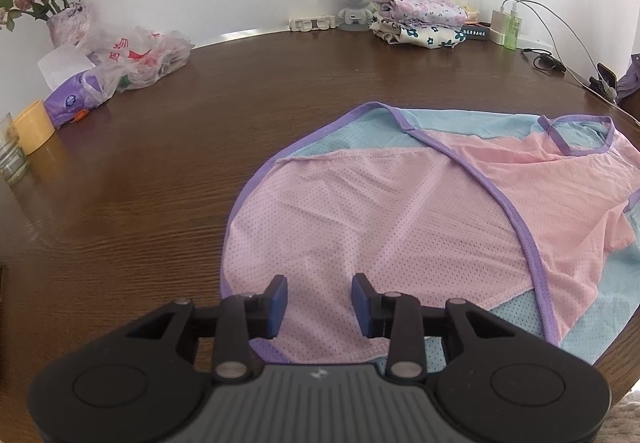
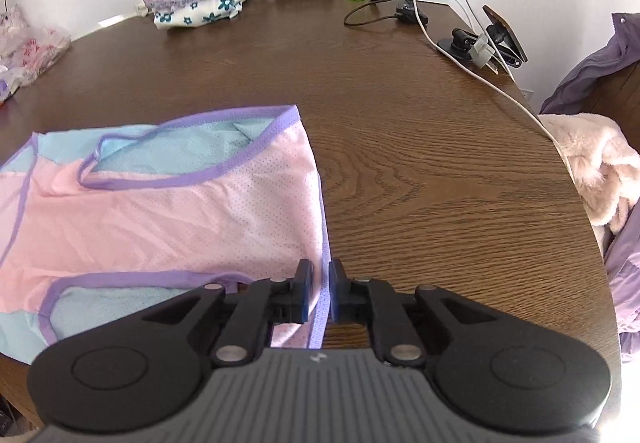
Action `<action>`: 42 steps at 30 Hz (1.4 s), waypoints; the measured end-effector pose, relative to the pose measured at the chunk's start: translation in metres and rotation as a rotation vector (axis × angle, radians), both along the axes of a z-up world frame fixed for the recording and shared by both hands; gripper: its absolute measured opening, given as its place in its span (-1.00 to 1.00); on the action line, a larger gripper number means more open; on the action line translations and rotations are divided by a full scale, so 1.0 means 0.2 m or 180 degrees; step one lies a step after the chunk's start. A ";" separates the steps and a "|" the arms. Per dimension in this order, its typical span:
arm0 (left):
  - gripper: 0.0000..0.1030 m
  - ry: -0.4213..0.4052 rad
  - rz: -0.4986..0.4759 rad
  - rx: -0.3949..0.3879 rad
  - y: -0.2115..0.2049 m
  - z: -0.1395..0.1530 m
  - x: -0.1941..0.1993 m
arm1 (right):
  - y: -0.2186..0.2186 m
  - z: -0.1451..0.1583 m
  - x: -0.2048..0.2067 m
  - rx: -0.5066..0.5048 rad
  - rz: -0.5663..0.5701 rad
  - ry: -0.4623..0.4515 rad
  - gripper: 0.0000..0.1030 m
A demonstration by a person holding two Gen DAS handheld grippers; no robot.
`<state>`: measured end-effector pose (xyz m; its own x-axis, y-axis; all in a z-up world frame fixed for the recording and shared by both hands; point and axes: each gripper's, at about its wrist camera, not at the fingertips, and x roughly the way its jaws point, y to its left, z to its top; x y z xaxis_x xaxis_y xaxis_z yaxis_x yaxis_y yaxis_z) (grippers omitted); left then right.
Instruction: Fold clothes
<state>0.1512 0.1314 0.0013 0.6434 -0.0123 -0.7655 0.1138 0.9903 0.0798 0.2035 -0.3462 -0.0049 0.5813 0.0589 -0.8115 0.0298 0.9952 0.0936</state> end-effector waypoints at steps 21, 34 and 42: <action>0.01 0.0476 -0.0296 -0.0823 -0.36 0.09 0.92 | 0.80 0.01 0.73 0.0682 0.0418 0.0506 -0.30; -0.97 0.0495 -0.0183 -0.0999 -0.29 -0.01 1.00 | 0.78 -0.04 0.76 0.0769 0.0406 0.0494 -0.95; -0.32 0.0491 -0.0023 -0.1015 -0.19 0.05 0.99 | 0.76 -0.09 0.79 0.0878 0.0333 0.0634 -0.71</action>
